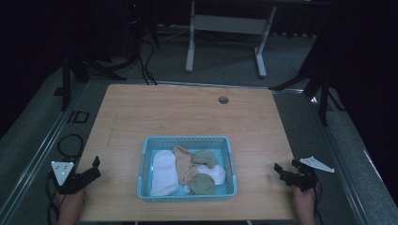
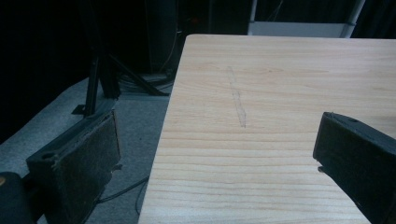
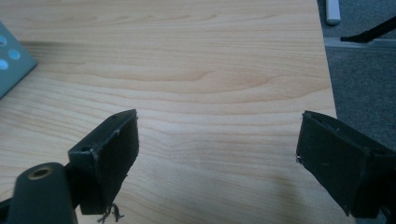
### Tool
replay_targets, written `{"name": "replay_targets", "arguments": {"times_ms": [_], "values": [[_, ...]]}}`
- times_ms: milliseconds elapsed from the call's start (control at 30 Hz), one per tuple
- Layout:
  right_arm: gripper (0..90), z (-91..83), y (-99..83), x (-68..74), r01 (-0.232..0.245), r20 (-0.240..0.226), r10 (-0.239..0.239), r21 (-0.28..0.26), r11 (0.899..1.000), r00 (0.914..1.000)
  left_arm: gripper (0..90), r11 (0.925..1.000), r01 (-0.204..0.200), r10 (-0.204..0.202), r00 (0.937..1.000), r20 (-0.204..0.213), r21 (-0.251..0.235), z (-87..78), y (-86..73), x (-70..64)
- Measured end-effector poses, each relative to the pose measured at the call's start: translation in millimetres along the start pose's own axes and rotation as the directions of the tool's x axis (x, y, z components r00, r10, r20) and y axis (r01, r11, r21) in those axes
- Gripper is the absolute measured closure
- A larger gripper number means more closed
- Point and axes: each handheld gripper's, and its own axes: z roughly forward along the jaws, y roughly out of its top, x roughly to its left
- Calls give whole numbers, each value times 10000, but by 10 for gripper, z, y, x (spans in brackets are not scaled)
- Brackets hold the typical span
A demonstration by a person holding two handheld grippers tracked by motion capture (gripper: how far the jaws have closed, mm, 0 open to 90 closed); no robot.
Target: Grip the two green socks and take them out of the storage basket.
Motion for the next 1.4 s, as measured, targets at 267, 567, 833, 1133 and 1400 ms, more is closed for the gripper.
{"name": "replay_targets", "arguments": {"times_ms": [267,567,833,1133,1400], "values": [[125,9,3,5,230,-422,-220,239,9994,9989,4,10000,20,-20,10000,-4,26,-1,0,2],[123,-74,-15,-104,885,-1403,-780,700,9936,9870,4,10000,40,-40,10000,4,40,-2,0,3],[129,-135,-9,-128,2114,-3298,-1626,1177,9703,9299,4,10000,10,-10,10000,15,53,1,0,4],[138,-142,27,-34,3566,-4410,-2538,1671,9192,8609,4,10000,-14,13,10000,24,75,3,0,3],[128,-156,139,107,4260,-5068,-2516,2635,8655,8245,4,10000,2,-2,10000,41,100,5,1,3]]}}
